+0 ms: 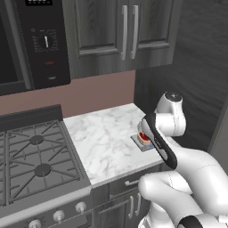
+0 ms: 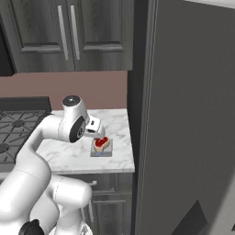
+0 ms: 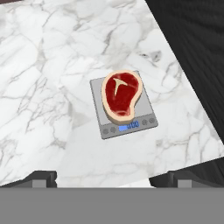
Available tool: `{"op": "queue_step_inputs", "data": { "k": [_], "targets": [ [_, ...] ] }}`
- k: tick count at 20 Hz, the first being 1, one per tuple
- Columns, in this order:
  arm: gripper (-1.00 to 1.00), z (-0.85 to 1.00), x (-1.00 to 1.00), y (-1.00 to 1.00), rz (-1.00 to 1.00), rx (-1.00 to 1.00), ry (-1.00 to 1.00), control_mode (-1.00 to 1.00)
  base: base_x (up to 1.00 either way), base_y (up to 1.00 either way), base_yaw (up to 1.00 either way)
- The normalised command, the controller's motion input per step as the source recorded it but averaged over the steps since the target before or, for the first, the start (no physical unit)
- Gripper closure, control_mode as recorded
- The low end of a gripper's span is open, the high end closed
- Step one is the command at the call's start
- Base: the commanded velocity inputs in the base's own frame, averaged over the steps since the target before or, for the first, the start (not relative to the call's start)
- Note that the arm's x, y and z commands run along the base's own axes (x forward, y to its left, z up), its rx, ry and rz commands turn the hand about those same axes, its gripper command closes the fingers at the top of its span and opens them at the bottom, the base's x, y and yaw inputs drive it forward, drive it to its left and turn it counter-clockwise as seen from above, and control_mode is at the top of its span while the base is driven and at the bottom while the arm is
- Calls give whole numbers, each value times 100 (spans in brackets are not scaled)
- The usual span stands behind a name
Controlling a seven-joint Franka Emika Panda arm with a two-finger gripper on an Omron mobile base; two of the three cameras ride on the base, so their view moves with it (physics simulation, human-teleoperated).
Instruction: Take the steak from the fridge and place it on the digital scale on the counter by the fridge. Wait a few seconds for a reading, then move it to the plate on the dining counter.
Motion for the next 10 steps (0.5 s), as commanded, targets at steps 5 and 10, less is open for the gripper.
{"op": "queue_step_inputs", "data": {
  "k": [5, 10],
  "targets": [
    [-100, 0, 0, 0, 0, 0, 0, -100, 0, 0, 0],
    [-100, 0, 0, 0, 0, 0, 0, -100, 0, 0, 0]
  ]
}}
